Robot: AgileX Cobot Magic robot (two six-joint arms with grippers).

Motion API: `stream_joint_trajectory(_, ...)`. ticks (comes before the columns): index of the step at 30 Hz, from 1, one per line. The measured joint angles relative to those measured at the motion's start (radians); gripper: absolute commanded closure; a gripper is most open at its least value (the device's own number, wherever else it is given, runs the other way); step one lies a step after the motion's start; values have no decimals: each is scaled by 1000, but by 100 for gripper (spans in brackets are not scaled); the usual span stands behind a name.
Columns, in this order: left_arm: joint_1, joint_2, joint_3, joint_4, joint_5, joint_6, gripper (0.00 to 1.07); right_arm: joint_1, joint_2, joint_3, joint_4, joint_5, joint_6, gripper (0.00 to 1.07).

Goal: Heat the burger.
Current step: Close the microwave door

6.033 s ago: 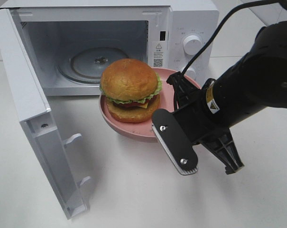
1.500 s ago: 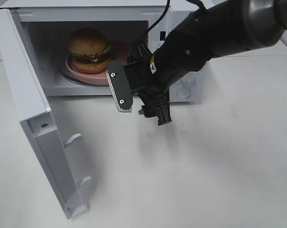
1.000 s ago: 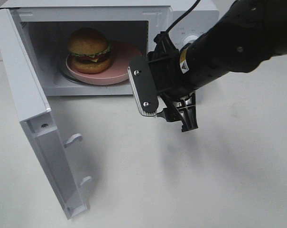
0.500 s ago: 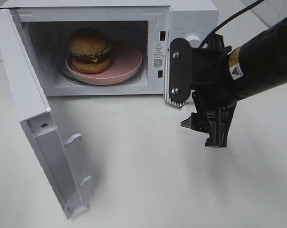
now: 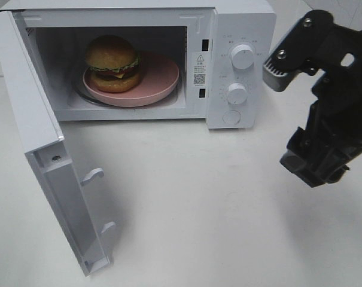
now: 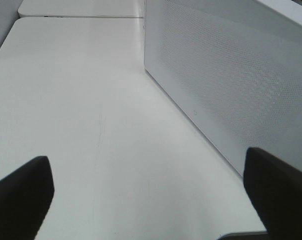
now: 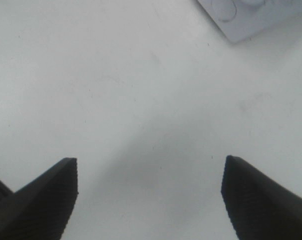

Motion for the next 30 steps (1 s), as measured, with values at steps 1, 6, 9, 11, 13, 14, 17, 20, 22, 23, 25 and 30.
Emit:
stream_joint_trajectory(1,0,0,0,0,0,0,9,0,-29,0,0,57,35,31)
stream_joint_trajectory(6,0,0,0,0,0,0,9,0,-107,0,1,193,83,31)
stream_joint_trajectory(9,0,0,0,0,0,0,9,0,-156,0,1,247,100,31)
stream_joint_trajectory(11,0,0,0,0,0,0,9,0,-170,0,1,262,101,31)
stream_joint_trajectory(13,0,0,0,0,0,0,9,0,-240,0,4,306,105,31)
stream_joint_trajectory(14,0,0,0,0,0,0,9,0,-240,0,4,306,105,31)
stream_joint_trajectory(17,0,0,0,0,0,0,9,0,-288,0,13,331,105,31)
stream_joint_trajectory(20,0,0,0,0,0,0,9,0,-338,0,22,352,108,31)
stream_joint_trajectory(22,0,0,0,0,0,0,9,0,-361,0,24,354,114,31)
stream_joint_trajectory(23,0,0,0,0,0,0,9,0,-411,2,25,357,122,31)
stream_joint_trajectory(25,0,0,0,0,0,0,9,0,-454,15,25,365,123,31)
stream_joint_trajectory(30,0,0,0,0,0,0,9,0,-545,98,26,427,149,31)
